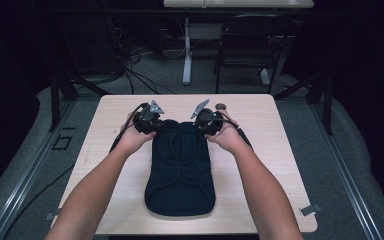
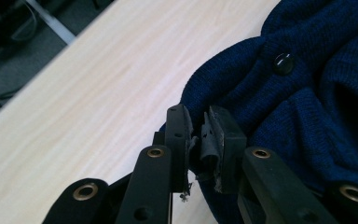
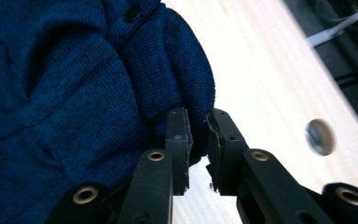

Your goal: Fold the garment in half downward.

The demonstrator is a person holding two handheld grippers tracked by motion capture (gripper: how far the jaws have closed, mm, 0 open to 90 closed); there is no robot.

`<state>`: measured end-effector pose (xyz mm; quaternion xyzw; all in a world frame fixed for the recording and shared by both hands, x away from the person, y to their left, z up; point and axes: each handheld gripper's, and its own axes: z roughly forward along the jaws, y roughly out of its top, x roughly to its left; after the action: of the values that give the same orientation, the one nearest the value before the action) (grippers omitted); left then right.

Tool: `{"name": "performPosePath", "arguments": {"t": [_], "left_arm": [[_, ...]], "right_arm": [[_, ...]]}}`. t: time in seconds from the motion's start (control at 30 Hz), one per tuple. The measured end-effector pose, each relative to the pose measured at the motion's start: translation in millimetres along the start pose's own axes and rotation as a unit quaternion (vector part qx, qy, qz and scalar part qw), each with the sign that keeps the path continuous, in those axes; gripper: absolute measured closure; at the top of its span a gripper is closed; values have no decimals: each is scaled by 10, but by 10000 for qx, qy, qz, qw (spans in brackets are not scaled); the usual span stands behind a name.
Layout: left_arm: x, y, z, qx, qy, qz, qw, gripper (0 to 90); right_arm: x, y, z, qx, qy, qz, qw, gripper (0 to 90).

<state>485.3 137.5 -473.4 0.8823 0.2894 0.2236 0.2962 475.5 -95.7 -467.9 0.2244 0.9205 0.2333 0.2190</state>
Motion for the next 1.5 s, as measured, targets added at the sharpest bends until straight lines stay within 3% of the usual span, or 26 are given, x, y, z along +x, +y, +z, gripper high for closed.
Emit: {"name": "performPosePath", "arguments": {"t": [0.13, 0.33, 0.63, 0.73, 0.87, 0.93, 1.07, 1.1, 1.17, 1.33, 1.5], "left_arm": [[34, 83, -90, -114, 62, 20, 9999, 791], [92, 290, -317, -314, 330, 169, 9988, 791], [131, 456, -562, -571, 676, 258, 9957, 793], [151, 500, -658, -770, 874, 211, 9930, 795], [152, 540, -776, -1078, 1257, 226, 9859, 796], [156, 529, -792, -1070, 1210, 238, 9866, 796], [120, 465, -758, -995, 1205, 364, 9870, 796], [82, 421, -741, -1037, 1244, 424, 9859, 796], [71, 399, -732, -1028, 1195, 412, 9866, 796], [32, 263, -677, -1015, 1106, 548, 9871, 796], [-38, 187, -644, -934, 1088, 868, 9858, 796]], "right_arm": [[-63, 82, -119, -57, -134, -40, 9999, 789], [-159, 216, -318, -224, -348, -103, 9991, 795], [-200, 385, -582, -599, -826, -123, 9947, 800], [-201, 437, -638, -683, -943, -128, 9931, 801], [-194, 529, -756, -997, -1236, -145, 9872, 803], [-174, 548, -790, -1102, -1357, -149, 9845, 802], [-116, 492, -720, -1051, -1300, -225, 9857, 802], [-92, 472, -698, -1050, -1315, -244, 9854, 802], [-67, 452, -680, -1071, -1343, -286, 9847, 803], [-6, 331, -608, -1068, -1163, -537, 9860, 804], [41, 251, -574, -1059, -1244, -765, 9836, 806]]}}
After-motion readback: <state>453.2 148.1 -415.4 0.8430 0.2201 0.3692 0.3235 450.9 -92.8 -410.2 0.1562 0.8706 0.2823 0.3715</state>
